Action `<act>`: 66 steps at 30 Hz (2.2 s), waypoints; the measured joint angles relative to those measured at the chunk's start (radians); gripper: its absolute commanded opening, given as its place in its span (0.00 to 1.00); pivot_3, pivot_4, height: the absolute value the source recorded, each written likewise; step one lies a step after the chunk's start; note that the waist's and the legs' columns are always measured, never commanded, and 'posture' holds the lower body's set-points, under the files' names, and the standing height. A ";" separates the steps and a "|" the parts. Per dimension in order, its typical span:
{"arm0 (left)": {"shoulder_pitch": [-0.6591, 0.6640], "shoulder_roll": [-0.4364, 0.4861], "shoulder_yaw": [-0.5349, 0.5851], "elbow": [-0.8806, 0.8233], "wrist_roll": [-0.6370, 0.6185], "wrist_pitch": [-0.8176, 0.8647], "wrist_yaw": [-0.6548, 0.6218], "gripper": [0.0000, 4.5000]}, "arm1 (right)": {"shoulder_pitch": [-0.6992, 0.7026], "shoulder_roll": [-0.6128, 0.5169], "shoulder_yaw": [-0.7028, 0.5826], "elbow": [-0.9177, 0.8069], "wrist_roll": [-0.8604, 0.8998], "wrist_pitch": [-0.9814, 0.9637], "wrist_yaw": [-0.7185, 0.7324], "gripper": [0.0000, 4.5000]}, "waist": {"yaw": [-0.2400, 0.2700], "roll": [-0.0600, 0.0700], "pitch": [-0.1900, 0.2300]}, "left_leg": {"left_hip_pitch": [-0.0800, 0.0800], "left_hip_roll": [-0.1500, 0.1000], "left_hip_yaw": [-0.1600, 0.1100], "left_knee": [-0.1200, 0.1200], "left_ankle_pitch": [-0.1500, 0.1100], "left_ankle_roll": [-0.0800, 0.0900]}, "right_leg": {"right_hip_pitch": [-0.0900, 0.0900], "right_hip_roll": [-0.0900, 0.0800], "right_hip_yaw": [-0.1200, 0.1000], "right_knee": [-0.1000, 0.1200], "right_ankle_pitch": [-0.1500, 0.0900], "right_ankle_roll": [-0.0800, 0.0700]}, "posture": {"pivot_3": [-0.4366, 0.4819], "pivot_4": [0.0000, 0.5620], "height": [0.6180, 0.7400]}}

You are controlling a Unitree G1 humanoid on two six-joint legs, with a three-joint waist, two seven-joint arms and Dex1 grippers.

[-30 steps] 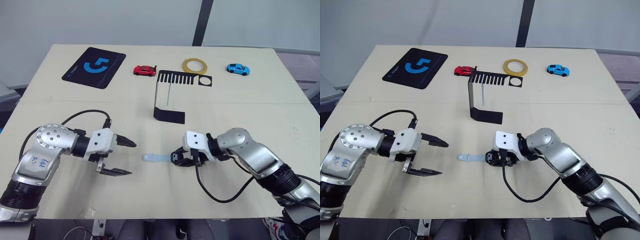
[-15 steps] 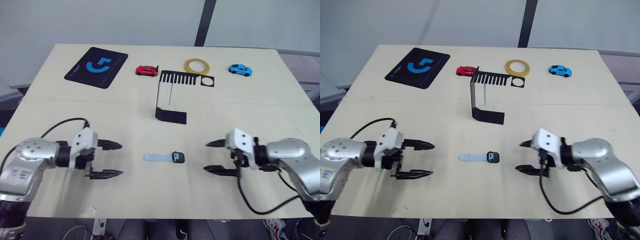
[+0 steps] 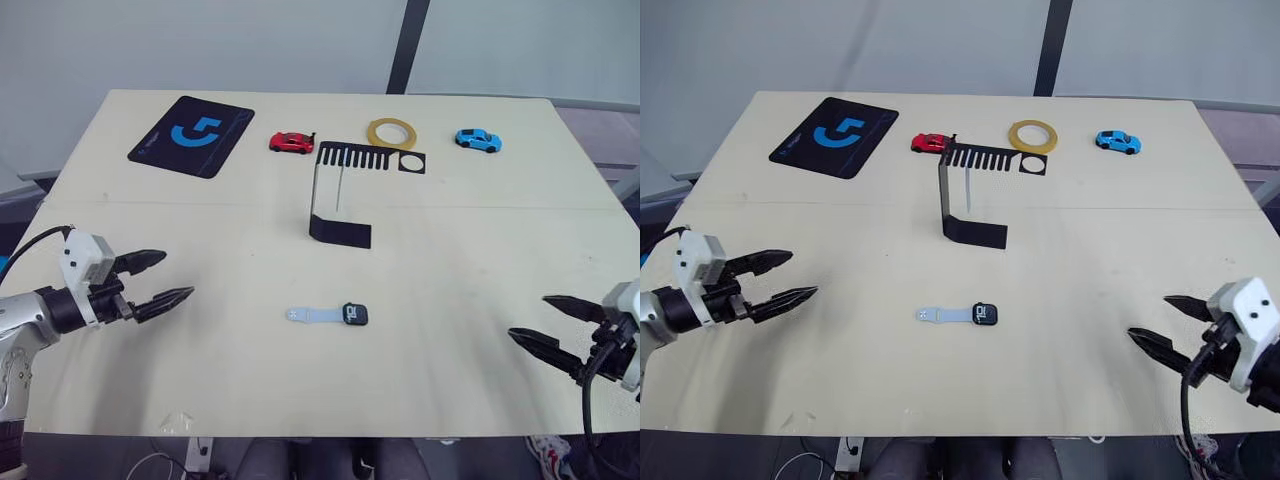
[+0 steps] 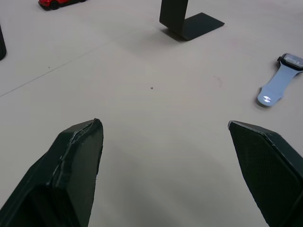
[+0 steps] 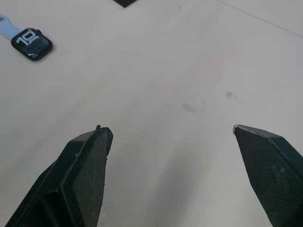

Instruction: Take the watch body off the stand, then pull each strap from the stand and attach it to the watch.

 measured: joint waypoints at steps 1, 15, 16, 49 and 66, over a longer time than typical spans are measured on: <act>-0.003 -0.007 -0.005 -0.003 -0.001 0.000 0.004 1.00 | -0.006 0.005 0.002 -0.012 0.005 0.001 -0.011 0.98 | 0.000 0.000 0.000 | 0.000 0.000 0.000 0.000 0.000 0.000 | 0.000 0.000 0.000 0.000 0.000 0.000 | 0.48 0.27 0.93; -0.133 -0.181 -0.228 -0.360 -0.108 0.166 0.223 1.00 | -0.428 0.115 0.384 -0.042 0.058 0.084 -0.278 0.98 | -0.001 0.000 0.000 | 0.000 -0.001 0.000 0.002 0.000 0.000 | 0.000 0.000 0.001 0.002 0.000 0.000 | 0.48 0.27 0.93; -0.149 -0.207 -0.251 -0.386 -0.109 0.178 0.255 1.00 | -0.479 0.142 0.429 -0.023 0.043 0.086 -0.310 0.98 | -0.001 0.000 0.000 | 0.000 -0.001 0.000 0.001 0.000 0.000 | -0.001 0.000 0.001 0.003 0.000 0.000 | 0.48 0.27 0.93; -0.255 -0.427 -0.490 -0.434 0.060 0.239 0.622 1.00 | -1.050 0.512 0.820 0.890 -0.387 -0.199 -0.421 0.02 | -0.027 0.000 0.000 | -0.002 -0.001 -0.002 0.001 0.000 -0.001 | -0.001 0.001 -0.001 0.004 0.000 0.000 | 0.48 0.27 0.93; -0.363 -0.708 -0.675 -0.310 0.384 0.188 0.907 0.88 | -1.025 0.522 0.830 0.821 -0.406 -0.145 -0.413 0.00 | -0.026 0.000 0.000 | -0.002 -0.001 -0.001 0.001 0.000 -0.001 | -0.001 0.000 0.000 0.004 0.000 0.000 | 0.48 0.27 0.93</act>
